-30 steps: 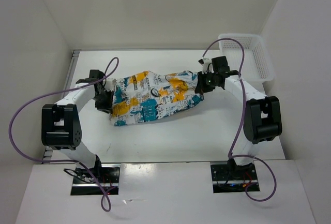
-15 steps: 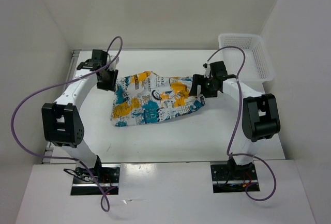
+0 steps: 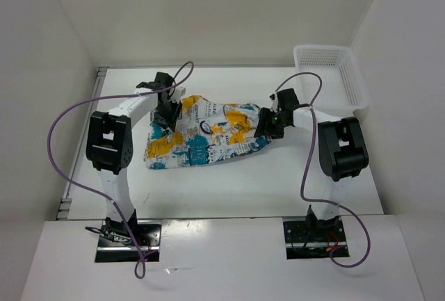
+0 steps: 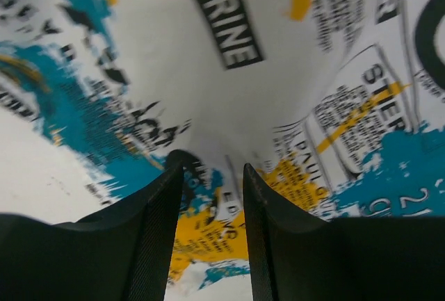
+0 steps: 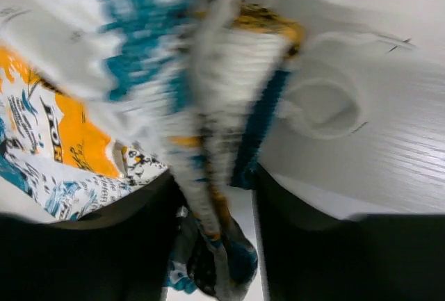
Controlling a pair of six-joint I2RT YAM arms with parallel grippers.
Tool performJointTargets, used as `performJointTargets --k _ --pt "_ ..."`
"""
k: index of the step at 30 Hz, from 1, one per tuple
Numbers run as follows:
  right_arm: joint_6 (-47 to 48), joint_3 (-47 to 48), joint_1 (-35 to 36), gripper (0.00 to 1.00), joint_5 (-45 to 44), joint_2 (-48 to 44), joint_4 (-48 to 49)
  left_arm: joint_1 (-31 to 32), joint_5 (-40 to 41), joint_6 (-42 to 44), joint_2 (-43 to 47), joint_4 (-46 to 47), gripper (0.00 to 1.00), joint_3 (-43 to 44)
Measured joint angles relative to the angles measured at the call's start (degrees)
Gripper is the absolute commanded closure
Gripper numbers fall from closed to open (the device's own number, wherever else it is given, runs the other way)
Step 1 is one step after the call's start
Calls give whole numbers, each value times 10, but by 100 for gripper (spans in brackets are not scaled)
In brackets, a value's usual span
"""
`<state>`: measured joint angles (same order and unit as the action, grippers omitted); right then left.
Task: Fold and stack the shorts
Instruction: Fold the shorts
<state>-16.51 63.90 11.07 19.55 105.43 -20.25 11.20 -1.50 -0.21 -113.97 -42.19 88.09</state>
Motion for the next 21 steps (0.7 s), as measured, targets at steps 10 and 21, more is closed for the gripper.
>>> performJointTargets --k 10,21 --pt "4 30 8 100 5 32 -3 31 -12 0 -11 7 53 24" --pt "73 66 8 100 -59 -12 -17 75 -23 0 -84 57 53 50"
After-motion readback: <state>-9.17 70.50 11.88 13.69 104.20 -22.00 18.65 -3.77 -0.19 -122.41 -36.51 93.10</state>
